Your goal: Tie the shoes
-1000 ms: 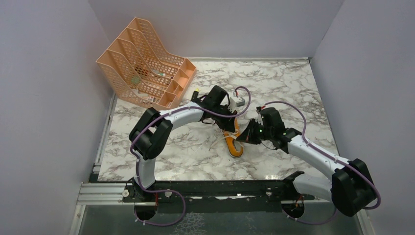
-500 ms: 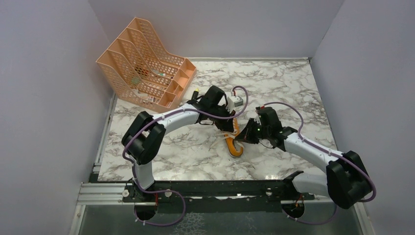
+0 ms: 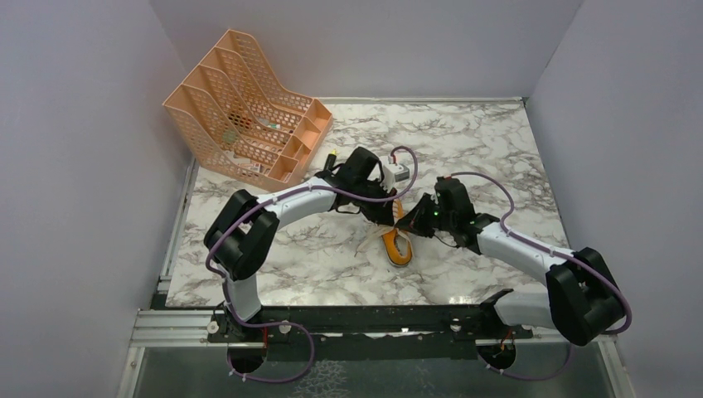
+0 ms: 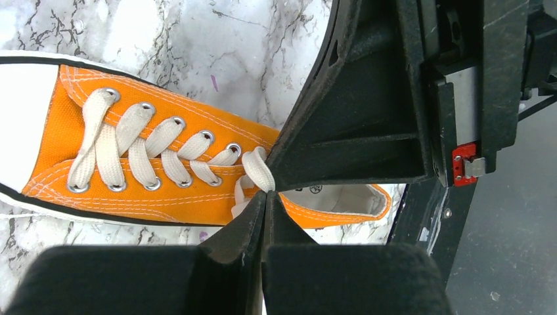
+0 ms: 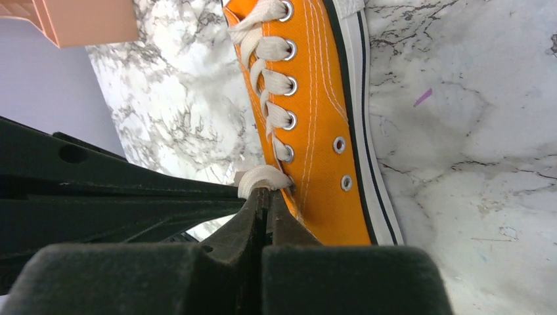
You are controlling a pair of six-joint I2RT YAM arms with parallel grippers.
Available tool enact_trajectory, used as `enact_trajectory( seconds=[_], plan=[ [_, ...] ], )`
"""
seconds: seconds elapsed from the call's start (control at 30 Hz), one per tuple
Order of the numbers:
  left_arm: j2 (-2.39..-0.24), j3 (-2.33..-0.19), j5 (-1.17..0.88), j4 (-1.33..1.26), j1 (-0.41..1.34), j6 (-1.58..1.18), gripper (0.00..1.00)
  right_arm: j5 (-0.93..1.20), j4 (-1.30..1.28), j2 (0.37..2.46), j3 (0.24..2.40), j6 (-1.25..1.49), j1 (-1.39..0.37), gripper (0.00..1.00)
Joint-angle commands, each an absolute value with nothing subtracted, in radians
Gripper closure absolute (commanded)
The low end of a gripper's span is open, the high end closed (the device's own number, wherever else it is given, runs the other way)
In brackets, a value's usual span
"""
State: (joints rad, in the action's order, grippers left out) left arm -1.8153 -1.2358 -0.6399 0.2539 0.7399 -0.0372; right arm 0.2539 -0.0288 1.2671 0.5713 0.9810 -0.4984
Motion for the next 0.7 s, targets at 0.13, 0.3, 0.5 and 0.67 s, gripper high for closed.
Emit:
enact_trajectory(
  seconds=[0.13,0.3,0.5,0.67],
  plan=[
    [-1.755,-1.22,-0.608,0.237,0.743,-0.072,1.0,0.169,0.056,1.287,0.573,1.044,-0.506,0.99],
    [-1.754,-1.208,-0.611,0.232,0.744,-0.087,1.0,0.168,0.068,1.314,0.579,1.044,-0.506,0.99],
    [-1.761,-1.18,-0.654,0.203,0.744,-0.127,1.0,0.167,0.092,1.323,0.568,1.046,-0.507,0.99],
    [-1.77,-1.131,-0.655,0.157,0.746,-0.162,1.0,0.152,0.088,1.324,0.569,1.044,-0.506,1.0]
  ],
)
